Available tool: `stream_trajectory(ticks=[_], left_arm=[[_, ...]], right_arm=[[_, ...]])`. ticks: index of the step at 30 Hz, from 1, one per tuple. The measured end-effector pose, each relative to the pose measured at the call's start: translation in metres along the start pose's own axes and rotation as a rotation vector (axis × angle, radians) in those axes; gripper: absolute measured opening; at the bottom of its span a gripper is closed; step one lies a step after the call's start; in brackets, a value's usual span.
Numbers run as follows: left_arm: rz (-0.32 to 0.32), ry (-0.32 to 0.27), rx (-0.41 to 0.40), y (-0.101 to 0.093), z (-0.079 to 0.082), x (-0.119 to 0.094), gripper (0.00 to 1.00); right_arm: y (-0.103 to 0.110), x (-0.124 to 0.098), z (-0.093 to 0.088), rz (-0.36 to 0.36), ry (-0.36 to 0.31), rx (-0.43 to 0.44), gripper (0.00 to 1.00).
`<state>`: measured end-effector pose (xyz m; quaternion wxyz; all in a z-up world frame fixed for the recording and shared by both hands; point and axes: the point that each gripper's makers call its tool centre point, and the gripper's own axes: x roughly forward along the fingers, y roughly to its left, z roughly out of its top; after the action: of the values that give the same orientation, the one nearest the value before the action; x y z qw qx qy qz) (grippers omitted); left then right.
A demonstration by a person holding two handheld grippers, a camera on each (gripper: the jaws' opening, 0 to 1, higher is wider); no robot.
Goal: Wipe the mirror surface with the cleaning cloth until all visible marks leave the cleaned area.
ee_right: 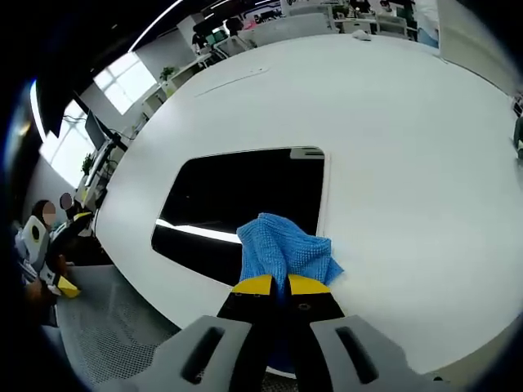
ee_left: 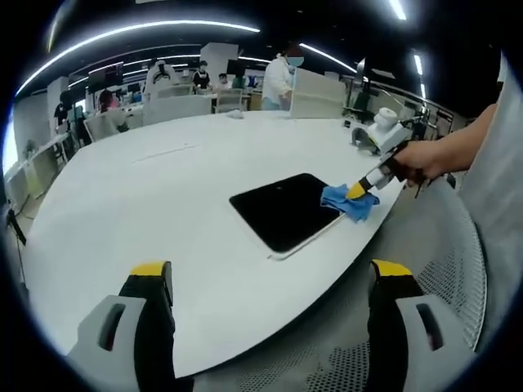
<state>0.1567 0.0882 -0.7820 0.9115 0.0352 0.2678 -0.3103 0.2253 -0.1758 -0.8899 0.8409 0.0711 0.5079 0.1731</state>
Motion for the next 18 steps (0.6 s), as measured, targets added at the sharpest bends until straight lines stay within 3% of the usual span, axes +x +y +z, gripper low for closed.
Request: stream_trajectory(ticks=[18], left_arm=[[0.004,-0.005,-0.029,0.004,-0.001,0.001,0.99]], right_arm=[[0.008,-0.011,0.001,0.001,-0.017,0.009,0.0]])
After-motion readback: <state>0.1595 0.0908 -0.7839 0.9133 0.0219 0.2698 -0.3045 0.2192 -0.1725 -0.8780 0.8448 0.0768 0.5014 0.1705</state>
